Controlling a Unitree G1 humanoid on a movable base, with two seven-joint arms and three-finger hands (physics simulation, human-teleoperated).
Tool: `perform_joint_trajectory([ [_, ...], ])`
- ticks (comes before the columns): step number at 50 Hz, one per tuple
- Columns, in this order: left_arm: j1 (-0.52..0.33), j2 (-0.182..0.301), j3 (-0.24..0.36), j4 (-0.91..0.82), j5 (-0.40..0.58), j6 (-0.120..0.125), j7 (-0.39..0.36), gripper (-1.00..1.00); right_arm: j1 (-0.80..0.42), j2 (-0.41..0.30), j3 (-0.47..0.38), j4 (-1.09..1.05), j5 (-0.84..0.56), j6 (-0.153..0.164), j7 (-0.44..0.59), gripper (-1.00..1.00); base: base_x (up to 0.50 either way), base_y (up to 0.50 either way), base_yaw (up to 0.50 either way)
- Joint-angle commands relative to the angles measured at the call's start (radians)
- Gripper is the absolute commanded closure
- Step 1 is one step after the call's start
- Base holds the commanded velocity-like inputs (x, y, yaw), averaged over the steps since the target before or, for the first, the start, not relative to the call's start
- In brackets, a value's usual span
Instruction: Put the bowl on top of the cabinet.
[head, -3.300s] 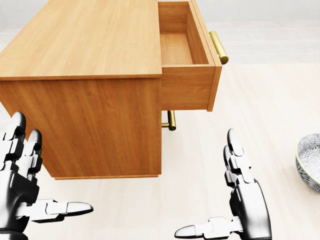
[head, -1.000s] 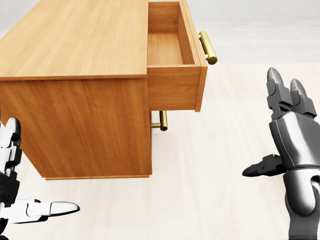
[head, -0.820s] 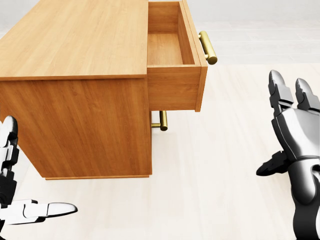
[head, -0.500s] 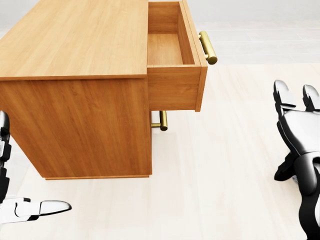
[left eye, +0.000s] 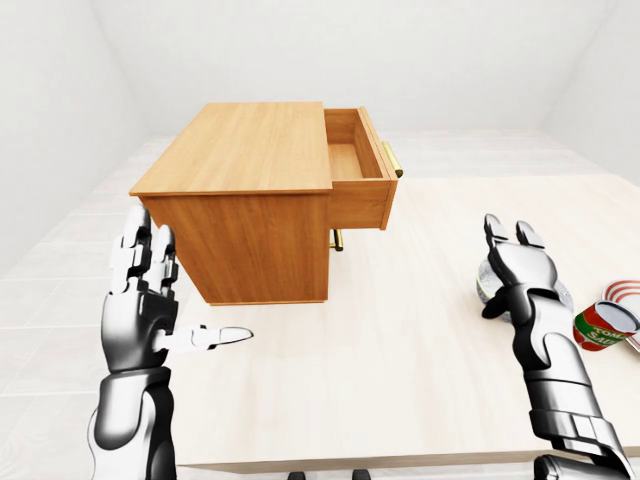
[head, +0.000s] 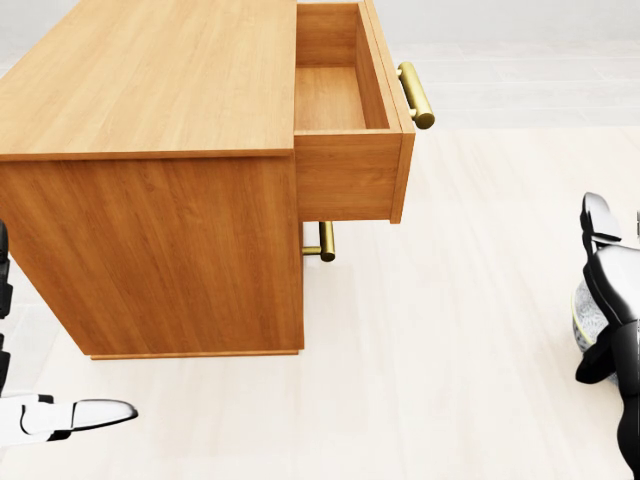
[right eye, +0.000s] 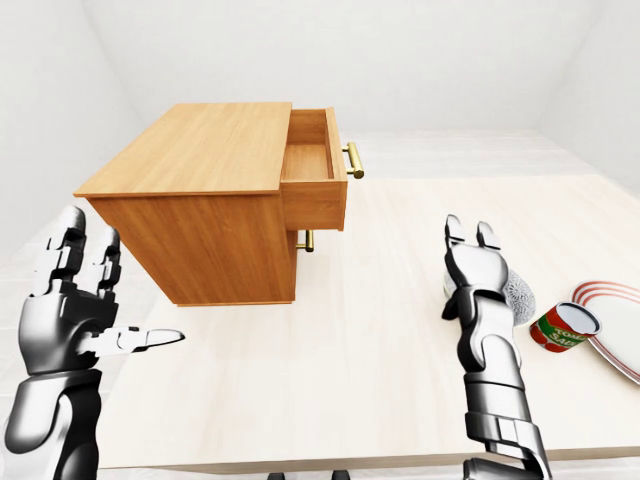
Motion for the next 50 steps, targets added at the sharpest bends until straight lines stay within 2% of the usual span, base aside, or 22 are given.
perform_joint_trajectory([
  [1,-0.005,-0.001,-0.001,0.010,0.000,0.000,0.001,-1.00,0.002,-0.051,-0.044,0.101,0.099,0.000,-0.053,-1.00,0.00,0.00,0.00],
  [5,-0.009,-0.001,-0.003,0.019,-0.001,0.000,0.004,-1.00,0.004,-0.058,-0.041,0.127,0.133,0.000,-0.055,-1.00,0.00,0.00,0.00],
  [9,0.000,-0.005,-0.019,0.027,0.009,0.000,0.004,-1.00,0.013,-0.071,-0.024,0.127,0.115,0.000,-0.115,-1.00,0.00,0.00,0.00],
  [26,0.002,-0.001,-0.007,0.022,-0.007,0.000,0.000,-1.00,0.038,-0.056,-0.002,0.146,0.128,0.000,-0.130,-1.00,0.00,0.00,0.00],
  [39,0.009,-0.005,-0.013,0.011,-0.003,0.000,0.001,-1.00,0.044,-0.050,0.002,0.204,0.155,0.000,-0.179,-1.00,0.00,0.00,0.00],
  [42,0.009,-0.006,-0.014,0.012,-0.002,0.000,0.001,-1.00,0.044,-0.046,0.009,0.237,0.157,0.000,-0.216,-1.00,0.00,0.00,0.00],
  [50,0.008,-0.003,-0.013,0.010,-0.005,0.000,-0.001,-1.00,0.085,-0.035,0.019,0.184,0.158,0.000,-0.202,-1.00,0.00,0.00,0.00],
])
